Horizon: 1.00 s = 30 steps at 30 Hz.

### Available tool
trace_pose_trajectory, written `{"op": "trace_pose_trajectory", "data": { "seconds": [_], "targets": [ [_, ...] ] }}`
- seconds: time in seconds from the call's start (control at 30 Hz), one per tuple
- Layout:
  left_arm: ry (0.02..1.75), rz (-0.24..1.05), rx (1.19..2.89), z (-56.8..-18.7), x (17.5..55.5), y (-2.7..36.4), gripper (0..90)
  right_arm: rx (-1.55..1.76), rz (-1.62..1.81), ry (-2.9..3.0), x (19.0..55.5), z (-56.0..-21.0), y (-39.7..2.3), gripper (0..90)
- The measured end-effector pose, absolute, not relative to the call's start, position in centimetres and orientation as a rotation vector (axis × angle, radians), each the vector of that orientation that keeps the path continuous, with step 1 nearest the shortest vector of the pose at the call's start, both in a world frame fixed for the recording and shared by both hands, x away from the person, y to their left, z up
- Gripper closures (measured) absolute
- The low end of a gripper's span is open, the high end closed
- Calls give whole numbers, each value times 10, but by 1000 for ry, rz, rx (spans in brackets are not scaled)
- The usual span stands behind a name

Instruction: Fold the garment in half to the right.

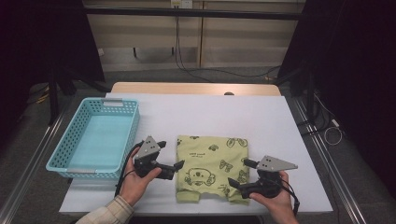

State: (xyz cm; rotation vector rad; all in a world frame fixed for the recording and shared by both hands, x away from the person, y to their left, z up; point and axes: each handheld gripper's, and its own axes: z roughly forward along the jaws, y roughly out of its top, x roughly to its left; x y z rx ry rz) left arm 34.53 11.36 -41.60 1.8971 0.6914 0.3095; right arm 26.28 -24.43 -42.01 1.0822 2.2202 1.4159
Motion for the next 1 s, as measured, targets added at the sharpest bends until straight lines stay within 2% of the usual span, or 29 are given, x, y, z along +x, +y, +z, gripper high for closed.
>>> {"op": "trace_pose_trajectory", "data": {
  "seconds": [0.5, 0.77, 0.87, 0.93, 1.0],
  "targets": [
    [731, 295, 1890, -421, 379, 107, 80, 1023, 1437, 2357, 269, -417, -203, 85],
    [692, 344, 1932, -420, 390, 98, 62, 942, 1419, 2440, 267, -417, -179, 88],
    [704, 285, 1894, -418, 394, 95, 58, 918, 1409, 2458, 267, -416, -170, 89],
    [693, 324, 1928, -416, 396, 89, 54, 891, 1406, 2487, 269, -417, -162, 101],
    [685, 309, 1917, -417, 400, 87, 55, 894, 1404, 2501, 270, -418, -157, 104]
  ]
}}
